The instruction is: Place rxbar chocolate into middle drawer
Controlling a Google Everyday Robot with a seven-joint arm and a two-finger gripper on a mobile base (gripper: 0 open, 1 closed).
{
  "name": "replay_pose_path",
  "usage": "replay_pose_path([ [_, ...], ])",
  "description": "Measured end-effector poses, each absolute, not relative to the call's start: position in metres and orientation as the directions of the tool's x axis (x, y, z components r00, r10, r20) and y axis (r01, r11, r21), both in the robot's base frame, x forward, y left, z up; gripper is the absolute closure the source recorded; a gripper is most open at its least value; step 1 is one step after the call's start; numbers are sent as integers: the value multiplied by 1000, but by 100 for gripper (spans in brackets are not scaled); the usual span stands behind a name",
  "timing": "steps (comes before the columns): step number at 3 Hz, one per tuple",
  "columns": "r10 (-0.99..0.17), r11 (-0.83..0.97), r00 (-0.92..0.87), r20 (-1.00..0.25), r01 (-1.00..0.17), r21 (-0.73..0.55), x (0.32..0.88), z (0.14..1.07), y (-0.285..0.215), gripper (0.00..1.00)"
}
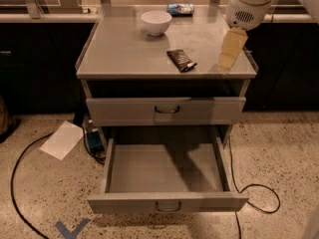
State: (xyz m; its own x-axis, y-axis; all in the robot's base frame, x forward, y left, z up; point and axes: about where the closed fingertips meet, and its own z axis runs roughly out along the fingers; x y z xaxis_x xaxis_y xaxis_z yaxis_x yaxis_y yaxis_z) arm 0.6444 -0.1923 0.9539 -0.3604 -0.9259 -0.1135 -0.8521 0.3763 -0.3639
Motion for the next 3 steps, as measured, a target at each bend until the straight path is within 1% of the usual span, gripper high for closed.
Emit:
replay_pose_path([
  [2, -916, 400, -381, -127, -844, -358, 643, 952, -196, 0],
  [3, -880, 469, -404, -249, -820, -328, 646, 949, -190, 0],
])
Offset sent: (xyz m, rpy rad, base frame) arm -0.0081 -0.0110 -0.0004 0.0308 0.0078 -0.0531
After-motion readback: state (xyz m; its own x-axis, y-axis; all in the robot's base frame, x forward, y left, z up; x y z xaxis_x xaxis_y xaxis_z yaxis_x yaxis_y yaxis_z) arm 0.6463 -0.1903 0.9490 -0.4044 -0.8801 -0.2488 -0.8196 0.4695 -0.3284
